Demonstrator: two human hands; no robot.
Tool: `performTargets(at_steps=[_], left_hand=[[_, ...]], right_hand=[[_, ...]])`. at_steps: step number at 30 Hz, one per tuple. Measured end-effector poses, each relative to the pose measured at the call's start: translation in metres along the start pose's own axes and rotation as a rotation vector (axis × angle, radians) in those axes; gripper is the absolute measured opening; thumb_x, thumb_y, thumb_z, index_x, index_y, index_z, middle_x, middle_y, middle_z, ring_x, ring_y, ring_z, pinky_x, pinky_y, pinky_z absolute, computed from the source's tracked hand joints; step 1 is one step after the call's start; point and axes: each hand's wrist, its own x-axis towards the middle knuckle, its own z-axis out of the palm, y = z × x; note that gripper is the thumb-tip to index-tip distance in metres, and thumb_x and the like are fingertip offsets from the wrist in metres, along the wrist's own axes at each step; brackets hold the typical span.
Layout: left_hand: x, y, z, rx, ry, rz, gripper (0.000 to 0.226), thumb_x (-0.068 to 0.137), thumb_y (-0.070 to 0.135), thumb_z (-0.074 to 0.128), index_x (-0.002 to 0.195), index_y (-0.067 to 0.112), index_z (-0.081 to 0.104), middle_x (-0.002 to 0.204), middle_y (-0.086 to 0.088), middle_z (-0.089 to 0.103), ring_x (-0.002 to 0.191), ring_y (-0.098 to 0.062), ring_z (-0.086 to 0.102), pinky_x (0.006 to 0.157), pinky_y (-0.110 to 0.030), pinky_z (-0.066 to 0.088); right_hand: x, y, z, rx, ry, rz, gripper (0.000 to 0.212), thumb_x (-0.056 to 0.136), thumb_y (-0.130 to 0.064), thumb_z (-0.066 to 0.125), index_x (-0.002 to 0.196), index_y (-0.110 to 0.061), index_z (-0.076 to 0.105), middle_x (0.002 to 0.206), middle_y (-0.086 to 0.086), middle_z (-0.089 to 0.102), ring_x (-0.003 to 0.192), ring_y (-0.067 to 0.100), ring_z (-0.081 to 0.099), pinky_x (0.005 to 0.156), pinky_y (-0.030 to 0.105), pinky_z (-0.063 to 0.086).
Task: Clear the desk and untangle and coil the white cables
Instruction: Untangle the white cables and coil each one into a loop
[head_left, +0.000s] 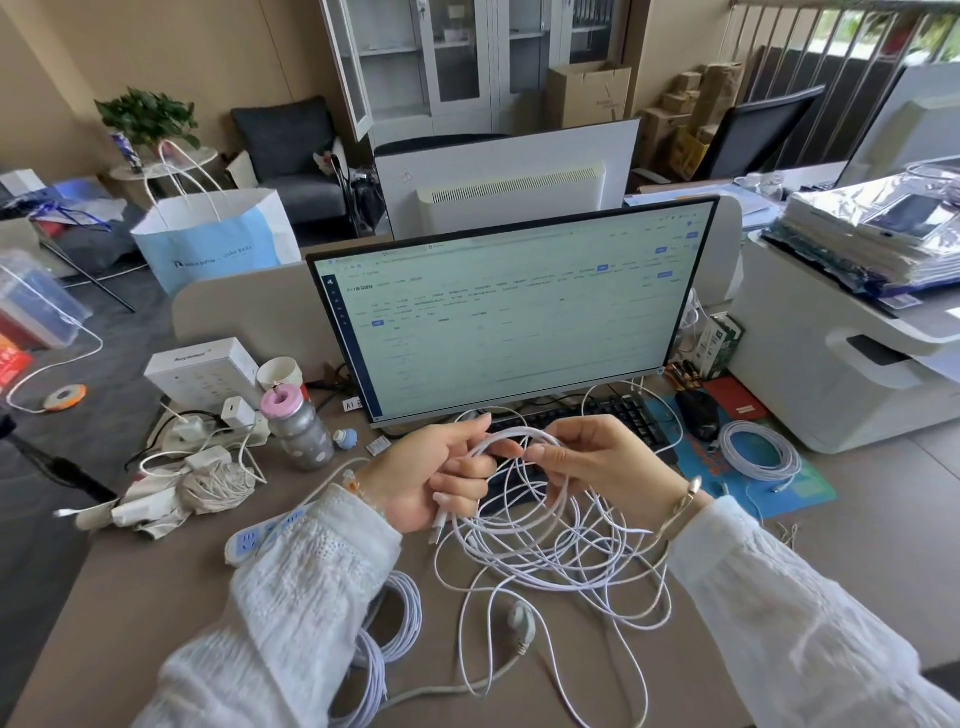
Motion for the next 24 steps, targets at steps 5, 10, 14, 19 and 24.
performTargets(at_steps=[5, 10, 14, 19, 24], left_hand=[[0.002, 0.0, 0.004, -0.11, -0.032, 0.079, 0.026, 0.094, 0.024, 0.046, 0.078, 0.006, 0.056, 0.05, 0.006, 0.025, 0.031, -0.002, 0.024, 0.03, -0.014, 0.019], [0.006, -0.001, 0.0, -0.187, -0.022, 0.113, 0.022, 0.093, 0.022, 0.044, 0.08, 0.006, 0.052, 0.05, 0.006, 0.026, 0.03, -0.002, 0.024, 0.028, -0.014, 0.02], [0.004, 0.0, -0.004, -0.18, 0.006, 0.12, 0.023, 0.094, 0.022, 0.044, 0.079, 0.007, 0.053, 0.048, 0.007, 0.025, 0.031, -0.001, 0.018, 0.027, -0.013, 0.016], [-0.002, 0.003, -0.007, -0.06, 0.027, 0.075, 0.024, 0.092, 0.021, 0.045, 0.077, 0.006, 0.057, 0.046, 0.007, 0.024, 0.03, -0.001, 0.022, 0.027, -0.014, 0.017], [-0.004, 0.002, -0.001, 0.069, 0.022, -0.011, 0.028, 0.094, 0.022, 0.042, 0.076, 0.007, 0.058, 0.045, 0.006, 0.025, 0.03, -0.002, 0.022, 0.028, -0.014, 0.016]], right_hand=[[0.001, -0.001, -0.001, 0.09, 0.001, 0.027, 0.026, 0.076, -0.02, 0.071, 0.092, 0.0, 0.067, 0.063, 0.004, 0.057, 0.058, 0.022, 0.059, 0.06, 0.036, 0.058], [0.001, 0.0, 0.0, 0.019, 0.014, 0.054, 0.041, 0.08, -0.035, 0.064, 0.111, -0.008, 0.066, 0.092, 0.009, 0.073, 0.071, 0.02, 0.067, 0.07, 0.037, 0.059], [-0.001, 0.003, -0.007, -0.066, 0.112, 0.11, 0.033, 0.097, -0.036, 0.05, 0.105, -0.01, 0.068, 0.095, 0.008, 0.072, 0.073, 0.024, 0.064, 0.065, 0.034, 0.055], [-0.009, 0.002, -0.016, -0.221, 0.169, -0.019, 0.015, 0.091, -0.023, 0.064, 0.088, -0.013, 0.074, 0.061, -0.006, 0.06, 0.052, 0.004, 0.045, 0.05, 0.013, 0.034], [-0.006, -0.011, -0.021, -0.301, 0.197, -0.079, 0.008, 0.085, -0.022, 0.071, 0.08, -0.017, 0.076, 0.069, 0.001, 0.07, 0.06, 0.009, 0.055, 0.061, 0.021, 0.044]])
